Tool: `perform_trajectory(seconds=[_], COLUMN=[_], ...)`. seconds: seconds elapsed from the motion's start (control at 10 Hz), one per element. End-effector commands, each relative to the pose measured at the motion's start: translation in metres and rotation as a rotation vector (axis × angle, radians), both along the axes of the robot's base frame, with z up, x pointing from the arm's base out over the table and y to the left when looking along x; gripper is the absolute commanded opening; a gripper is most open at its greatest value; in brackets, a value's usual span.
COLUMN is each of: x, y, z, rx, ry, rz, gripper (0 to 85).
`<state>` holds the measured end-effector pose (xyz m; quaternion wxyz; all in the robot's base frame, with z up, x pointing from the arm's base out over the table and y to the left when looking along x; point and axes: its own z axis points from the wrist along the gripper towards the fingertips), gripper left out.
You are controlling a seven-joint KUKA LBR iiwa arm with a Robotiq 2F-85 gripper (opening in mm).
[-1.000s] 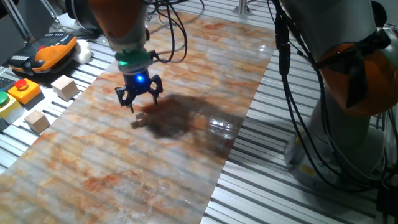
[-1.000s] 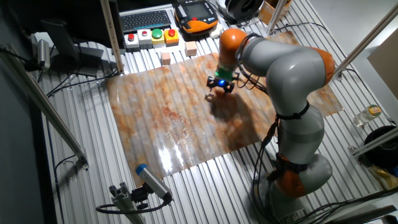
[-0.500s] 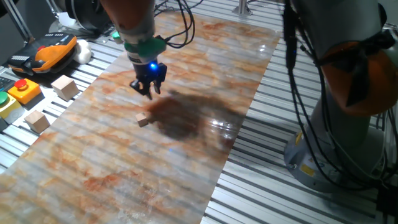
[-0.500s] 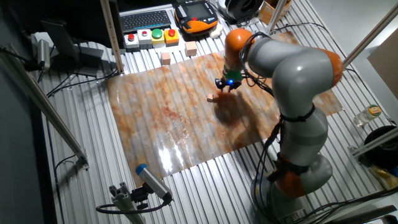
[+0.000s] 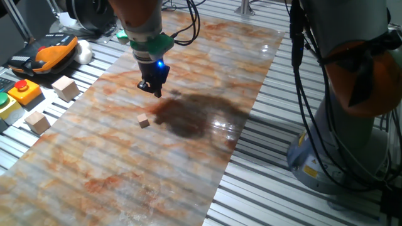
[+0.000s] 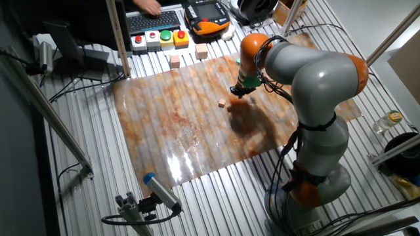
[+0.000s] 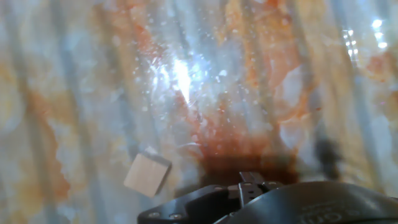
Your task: Hold a small block with the gripper and sweep it from left to right on the table
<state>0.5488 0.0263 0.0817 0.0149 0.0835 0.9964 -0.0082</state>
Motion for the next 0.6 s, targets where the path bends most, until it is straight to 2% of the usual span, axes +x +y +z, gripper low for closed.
perform_trajectory(seconds=[0.0, 0.2, 0.5], x=[-0.0005, -0.0012, -0.0029], y=[0.0015, 0.0044, 0.0103], z=[-0.0001, -0.0003, -0.0022], rx=[-0.010, 0.006, -0.005], ry=[-0.003, 0.004, 0.006], rz=[0.005, 0.004, 0.005], gripper=[0.0, 0.0, 0.0])
